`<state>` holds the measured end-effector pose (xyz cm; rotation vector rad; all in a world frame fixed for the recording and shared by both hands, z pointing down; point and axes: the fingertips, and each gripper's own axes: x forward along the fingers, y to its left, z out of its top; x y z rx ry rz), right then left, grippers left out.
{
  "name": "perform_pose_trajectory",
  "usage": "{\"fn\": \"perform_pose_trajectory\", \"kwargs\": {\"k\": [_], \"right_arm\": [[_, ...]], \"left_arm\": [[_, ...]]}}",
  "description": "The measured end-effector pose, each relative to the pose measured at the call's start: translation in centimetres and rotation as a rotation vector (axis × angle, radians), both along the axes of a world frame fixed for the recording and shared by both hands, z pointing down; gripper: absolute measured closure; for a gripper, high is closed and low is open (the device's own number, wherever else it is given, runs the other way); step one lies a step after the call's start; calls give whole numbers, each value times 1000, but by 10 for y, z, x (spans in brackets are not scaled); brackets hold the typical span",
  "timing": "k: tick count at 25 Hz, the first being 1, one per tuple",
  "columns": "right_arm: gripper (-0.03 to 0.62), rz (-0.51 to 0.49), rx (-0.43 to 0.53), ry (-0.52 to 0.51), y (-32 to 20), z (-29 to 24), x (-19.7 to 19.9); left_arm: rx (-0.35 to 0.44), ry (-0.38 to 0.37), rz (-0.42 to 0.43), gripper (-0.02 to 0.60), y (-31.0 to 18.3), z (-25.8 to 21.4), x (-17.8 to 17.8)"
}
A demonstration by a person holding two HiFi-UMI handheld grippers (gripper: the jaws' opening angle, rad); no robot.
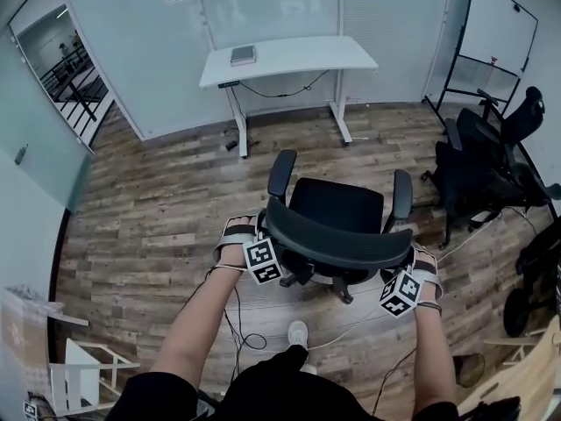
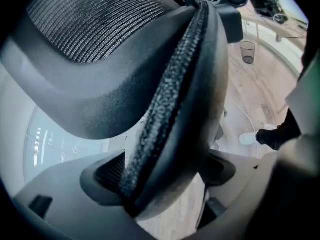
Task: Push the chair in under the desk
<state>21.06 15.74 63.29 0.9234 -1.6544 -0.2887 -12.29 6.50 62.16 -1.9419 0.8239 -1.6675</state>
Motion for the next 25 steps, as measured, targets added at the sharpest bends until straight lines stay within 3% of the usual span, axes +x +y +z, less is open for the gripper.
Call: {"fn": "perform_pose_trajectory", "kwargs": {"k": [8,14,16,19,25], "right_arm": [[137,7,57,-18,-67,-2,-11],[135,-12,24,-6,-101,0,-13],[135,9,70,-1,-118,-1,-13],[188,57,159,-8,-138,-5,-14],[171,37,133,-9,-167,-3,-14]], "left_arm": [[-61,-24,7,126,-55,5,-12],[11,8,4,126,-104,-1,-12],[23,0,4,136,-117,-1,-14],[22,-8,-3,152,-127,2,-20],[26,-7,-10,152,-155,2,-19]]}}
